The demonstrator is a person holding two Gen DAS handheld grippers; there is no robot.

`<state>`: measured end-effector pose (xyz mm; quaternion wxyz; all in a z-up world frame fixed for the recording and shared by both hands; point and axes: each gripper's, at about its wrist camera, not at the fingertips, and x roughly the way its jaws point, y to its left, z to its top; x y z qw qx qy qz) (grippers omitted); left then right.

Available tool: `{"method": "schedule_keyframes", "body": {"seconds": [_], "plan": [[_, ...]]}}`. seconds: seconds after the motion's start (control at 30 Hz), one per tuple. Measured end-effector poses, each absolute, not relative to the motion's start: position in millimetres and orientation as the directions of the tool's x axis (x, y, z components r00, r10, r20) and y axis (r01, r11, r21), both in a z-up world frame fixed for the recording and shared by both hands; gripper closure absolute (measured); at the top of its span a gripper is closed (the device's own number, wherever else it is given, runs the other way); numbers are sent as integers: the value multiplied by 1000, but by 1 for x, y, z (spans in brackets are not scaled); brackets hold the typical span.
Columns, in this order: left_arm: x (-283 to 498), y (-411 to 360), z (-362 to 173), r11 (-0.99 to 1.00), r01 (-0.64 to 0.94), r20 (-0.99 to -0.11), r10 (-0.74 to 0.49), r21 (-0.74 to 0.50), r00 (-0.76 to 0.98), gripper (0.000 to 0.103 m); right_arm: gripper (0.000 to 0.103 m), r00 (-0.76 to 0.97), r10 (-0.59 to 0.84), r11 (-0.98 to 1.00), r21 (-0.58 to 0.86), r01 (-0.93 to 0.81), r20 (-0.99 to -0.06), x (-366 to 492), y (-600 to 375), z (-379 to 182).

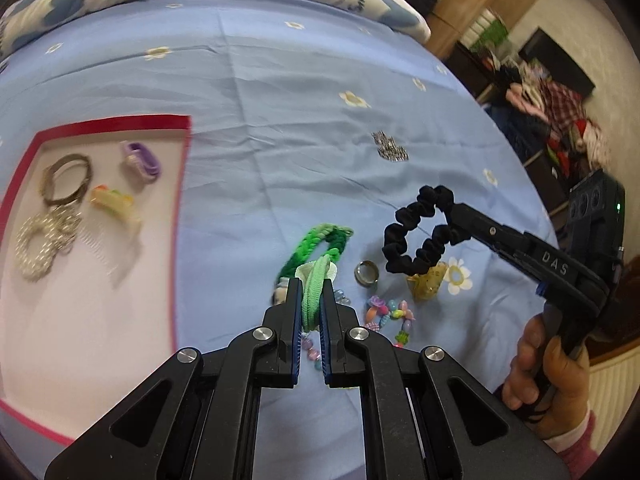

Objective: Organize jewelry
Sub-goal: 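Grasp the green hair tie with the left gripper while the right gripper grasps the black scrunchie, then drop the green hair tie into the lid while the right gripper lowers the scrunchie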

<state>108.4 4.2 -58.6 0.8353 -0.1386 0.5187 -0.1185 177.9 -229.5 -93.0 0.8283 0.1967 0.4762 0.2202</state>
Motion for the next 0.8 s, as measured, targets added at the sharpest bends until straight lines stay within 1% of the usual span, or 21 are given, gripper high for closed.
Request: {"method": "schedule_keyframes", "body": {"seconds": [0.27,0.8], "plan": [[88,36,-49,924,-7,-815,-335,-383,473,97,93,422,617,782,579,-233,-664,163,-198,-80],[55,117,-51,891,-170,-803,-279,-421,527,97,93,332,705,709,613,-348,-627,142,-119,-69]]}}
